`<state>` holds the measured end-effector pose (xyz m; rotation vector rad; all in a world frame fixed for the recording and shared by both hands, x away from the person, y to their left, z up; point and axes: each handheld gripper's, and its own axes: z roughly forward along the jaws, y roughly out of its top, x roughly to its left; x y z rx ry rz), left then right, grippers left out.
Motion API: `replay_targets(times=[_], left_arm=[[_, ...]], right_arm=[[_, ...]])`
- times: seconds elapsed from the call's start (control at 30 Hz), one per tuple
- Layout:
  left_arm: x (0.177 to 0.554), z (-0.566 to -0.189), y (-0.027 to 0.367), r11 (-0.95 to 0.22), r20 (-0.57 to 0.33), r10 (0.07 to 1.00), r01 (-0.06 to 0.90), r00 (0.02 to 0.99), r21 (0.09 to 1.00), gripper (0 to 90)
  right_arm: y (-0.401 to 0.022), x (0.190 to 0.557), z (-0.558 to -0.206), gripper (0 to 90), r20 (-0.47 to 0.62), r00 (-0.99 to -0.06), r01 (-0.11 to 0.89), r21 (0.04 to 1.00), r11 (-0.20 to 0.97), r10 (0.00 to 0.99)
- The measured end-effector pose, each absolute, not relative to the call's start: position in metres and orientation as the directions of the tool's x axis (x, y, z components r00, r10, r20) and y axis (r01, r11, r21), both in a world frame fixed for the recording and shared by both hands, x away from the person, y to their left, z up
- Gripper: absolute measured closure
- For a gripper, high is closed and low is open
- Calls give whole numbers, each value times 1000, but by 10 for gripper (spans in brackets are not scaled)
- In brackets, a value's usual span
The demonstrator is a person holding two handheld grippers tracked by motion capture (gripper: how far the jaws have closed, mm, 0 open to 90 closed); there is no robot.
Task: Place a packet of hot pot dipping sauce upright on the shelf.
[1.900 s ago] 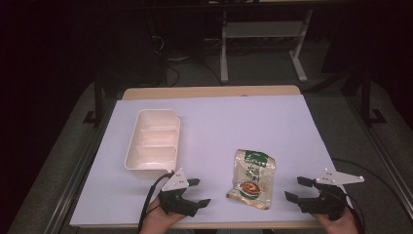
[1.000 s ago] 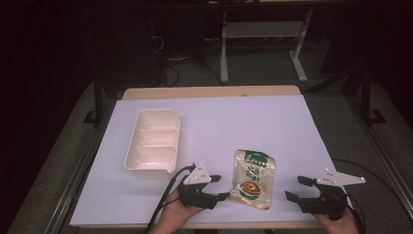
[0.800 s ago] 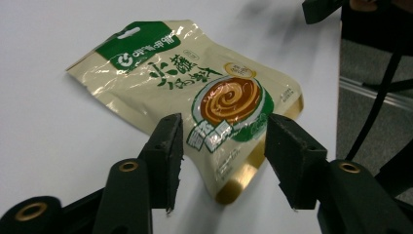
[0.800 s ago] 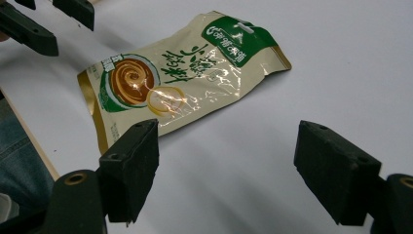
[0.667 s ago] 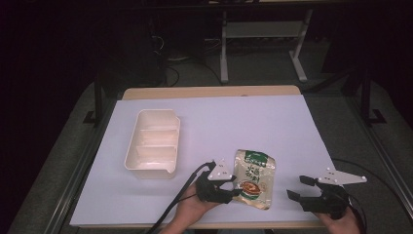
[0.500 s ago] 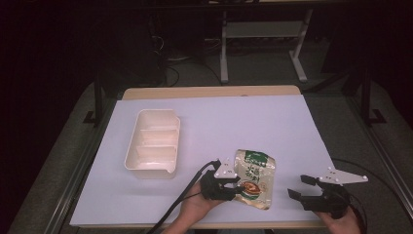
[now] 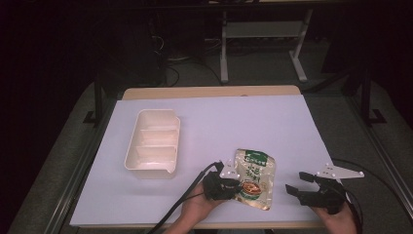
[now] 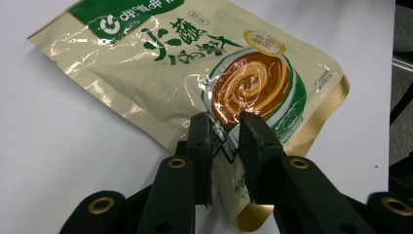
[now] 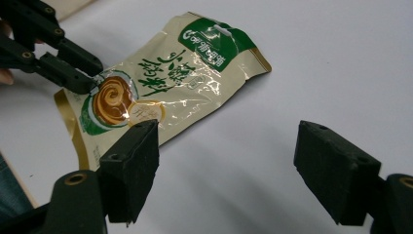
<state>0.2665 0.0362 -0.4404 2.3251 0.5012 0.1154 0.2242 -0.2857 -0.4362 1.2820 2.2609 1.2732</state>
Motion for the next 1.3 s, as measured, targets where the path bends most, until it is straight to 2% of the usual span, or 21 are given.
replay_targets(times=[0.23, 0.53, 0.57, 0.67, 0.83, 1.1, 1.3], left_arm=[[266, -443, 37, -640, -67, 398, 329, 915, 695, 781], [262, -446, 37, -636, -43, 401, 312, 915, 706, 800], [262, -446, 37, -636, -44, 400, 312, 915, 706, 800], [262, -446, 37, -632, -45, 402, 313, 914, 709, 800], [261, -447, 38, -629, -44, 402, 311, 914, 713, 800], [260, -447, 38, -630, -37, 403, 307, 915, 714, 800], [261, -446, 38, -631, -37, 402, 307, 915, 713, 799]], right_arm=[[-280, 240, -438, 248, 231, -568, 613, 760, 219, 790], [-269, 270, -439, 382, 324, -524, 689, 704, 169, 787], [-268, 277, -440, 454, 351, -518, 707, 689, 159, 780], [-267, 285, -439, 540, 368, -506, 732, 661, 163, 780], [-264, 294, -438, 637, 392, -494, 767, 616, 177, 776], [-262, 300, -442, 655, 417, -461, 814, 550, 186, 783], [-256, 304, -445, 659, 420, -468, 816, 544, 197, 777]])
